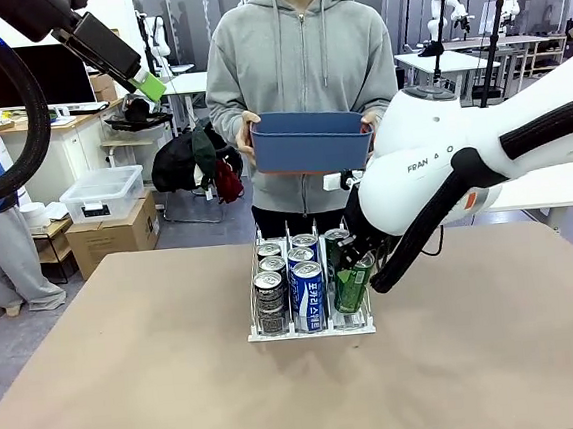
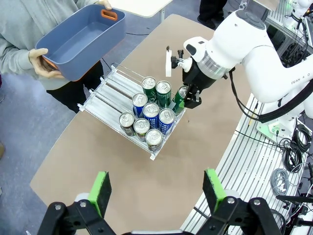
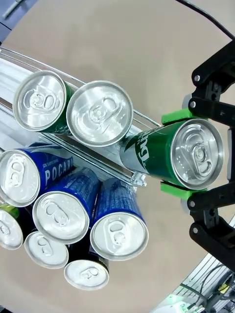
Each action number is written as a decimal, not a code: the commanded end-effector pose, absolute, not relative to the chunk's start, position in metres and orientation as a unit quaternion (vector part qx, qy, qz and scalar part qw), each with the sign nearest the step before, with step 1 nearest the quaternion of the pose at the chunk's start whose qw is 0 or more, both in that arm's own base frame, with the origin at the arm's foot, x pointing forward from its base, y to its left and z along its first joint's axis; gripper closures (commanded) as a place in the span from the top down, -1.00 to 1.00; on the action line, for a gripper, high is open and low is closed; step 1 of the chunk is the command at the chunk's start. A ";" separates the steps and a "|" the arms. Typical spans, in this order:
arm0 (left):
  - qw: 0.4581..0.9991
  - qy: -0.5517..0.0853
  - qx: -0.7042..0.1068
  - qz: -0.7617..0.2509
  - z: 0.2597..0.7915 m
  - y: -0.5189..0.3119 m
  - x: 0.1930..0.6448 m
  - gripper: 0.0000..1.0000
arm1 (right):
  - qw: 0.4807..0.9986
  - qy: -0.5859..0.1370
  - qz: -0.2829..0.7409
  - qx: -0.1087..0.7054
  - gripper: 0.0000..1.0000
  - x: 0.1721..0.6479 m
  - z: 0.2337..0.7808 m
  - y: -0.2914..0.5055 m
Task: Fill the beverage cans into the dispenser.
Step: Place the picked Sprite in the line of the Automatic Can Dispenser with the same cans.
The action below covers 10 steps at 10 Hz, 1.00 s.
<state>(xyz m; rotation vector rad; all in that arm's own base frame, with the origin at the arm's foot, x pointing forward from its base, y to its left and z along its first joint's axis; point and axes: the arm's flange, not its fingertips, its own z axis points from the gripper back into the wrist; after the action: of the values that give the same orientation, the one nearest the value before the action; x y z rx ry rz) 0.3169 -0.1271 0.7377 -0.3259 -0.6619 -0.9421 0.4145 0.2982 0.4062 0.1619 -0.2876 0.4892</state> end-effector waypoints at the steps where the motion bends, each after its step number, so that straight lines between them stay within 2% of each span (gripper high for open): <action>1: 0.827 -0.310 -0.154 -0.444 0.737 -0.126 0.317 1.00 | 0.959 -0.156 0.231 0.057 0.16 0.425 0.409 0.306; 5: 0.827 -0.310 -0.154 -0.444 0.737 -0.126 0.317 1.00 | 0.961 -0.127 0.241 0.048 0.16 0.422 0.400 0.311; 6: 0.827 -0.310 -0.154 -0.444 0.737 -0.126 0.317 1.00 | 0.960 -0.126 0.244 0.048 0.54 0.422 0.401 0.310; 7: 0.827 -0.310 -0.154 -0.444 0.737 -0.126 0.317 1.00 | 0.960 -0.126 0.246 0.049 0.55 0.421 0.403 0.310; 8: 0.827 -0.310 -0.154 -0.444 0.737 -0.126 0.317 1.00 | 0.960 -0.127 0.244 0.053 0.93 0.419 0.407 0.310; 9: 0.827 -0.310 -0.154 -0.444 0.737 -0.126 0.317 1.00 | 0.960 -0.129 0.243 0.055 0.62 0.417 0.413 0.306; 10: 0.827 -0.310 -0.154 -0.444 0.737 -0.126 0.317 1.00 | 0.959 -0.133 0.241 0.060 1.00 0.412 0.421 0.301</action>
<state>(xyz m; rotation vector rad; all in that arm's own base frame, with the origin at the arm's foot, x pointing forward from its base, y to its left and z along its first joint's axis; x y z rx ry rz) 0.3169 -0.1271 0.7377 -0.3259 -0.6618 -0.9421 0.4180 0.3043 0.4126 0.1328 -0.2713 0.5117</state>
